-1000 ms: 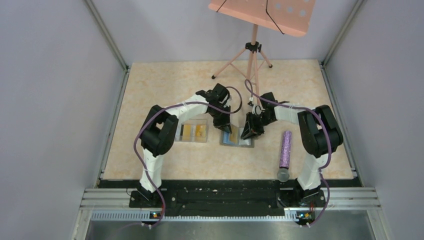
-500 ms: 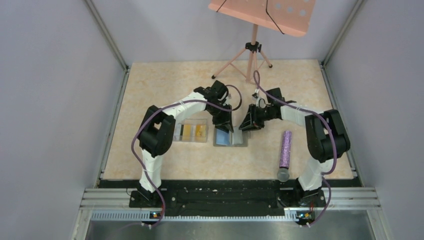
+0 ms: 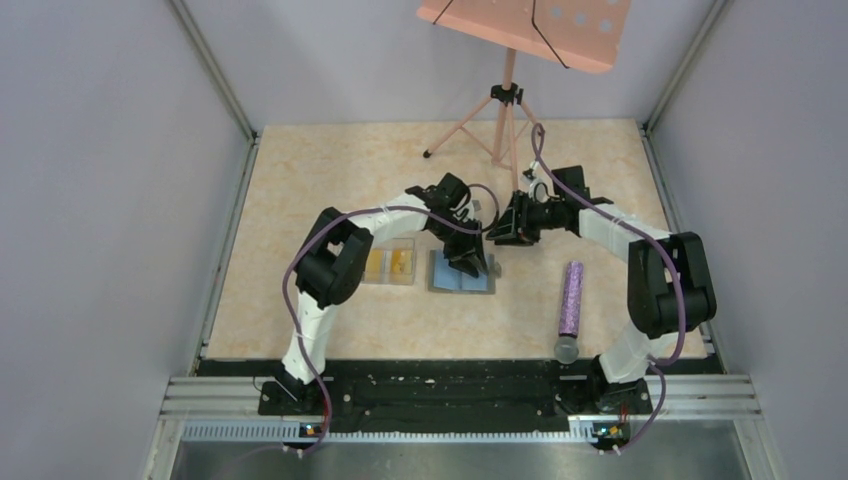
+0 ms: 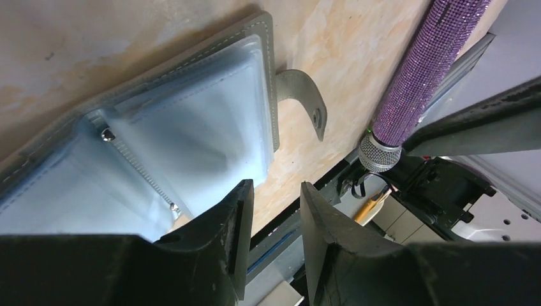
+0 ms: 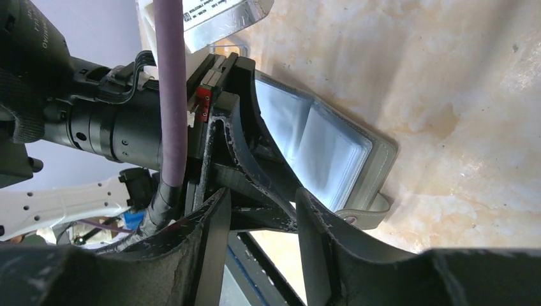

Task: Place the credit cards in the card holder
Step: Turn over the card slot in the card holder.

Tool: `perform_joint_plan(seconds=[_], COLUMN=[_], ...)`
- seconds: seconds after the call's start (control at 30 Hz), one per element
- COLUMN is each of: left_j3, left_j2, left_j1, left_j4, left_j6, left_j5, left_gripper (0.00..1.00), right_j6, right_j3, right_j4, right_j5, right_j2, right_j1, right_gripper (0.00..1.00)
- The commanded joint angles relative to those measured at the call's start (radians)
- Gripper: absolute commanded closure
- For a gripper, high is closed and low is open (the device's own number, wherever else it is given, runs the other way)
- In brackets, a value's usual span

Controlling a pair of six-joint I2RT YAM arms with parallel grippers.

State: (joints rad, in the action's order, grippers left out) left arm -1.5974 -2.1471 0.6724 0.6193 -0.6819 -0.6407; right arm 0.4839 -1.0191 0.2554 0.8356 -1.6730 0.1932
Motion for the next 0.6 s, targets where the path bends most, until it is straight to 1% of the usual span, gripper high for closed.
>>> perform_joint_plan(seconds=[0.0, 0.1, 0.2, 0.3, 0.4, 0.57], left_j3=[-0.023, 0.000, 0.038, 0.083, 0.148, 0.305], left_j2=[0.030, 0.068, 0.112, 0.170, 0.240, 0.395], left_j1=[0.000, -0.008, -0.026, -0.057, -0.101, -0.226], left_j4=[-0.089, -0.163, -0.233, -0.269, -0.303, -0.383], left_j6=[-0.009, -0.025, -0.055, -0.061, -0.066, -0.104], left_j5=[-0.041, -0.050, -0.043, -0.017, 0.006, 0.004], left_gripper=[0.61, 0.60, 0.60, 0.60, 0.60, 0.60], right_j6=[-0.022, -0.029, -0.034, -0.037, -0.048, -0.041], right_j3=[-0.011, -0.022, -0.033, -0.043, -0.067, -0.124], right_j4=[0.011, 0.021, 0.034, 0.041, 0.060, 0.071], right_j5=[-0.005, -0.005, -0.006, -0.004, -0.005, -0.014], right_j2=[0.044, 0.042, 0.038, 0.031, 0.017, -0.031], right_j1=[-0.004, -0.002, -0.002, 0.002, 0.020, 0.080], right_gripper=[0.55, 0.53, 0.53, 0.53, 0.52, 0.52])
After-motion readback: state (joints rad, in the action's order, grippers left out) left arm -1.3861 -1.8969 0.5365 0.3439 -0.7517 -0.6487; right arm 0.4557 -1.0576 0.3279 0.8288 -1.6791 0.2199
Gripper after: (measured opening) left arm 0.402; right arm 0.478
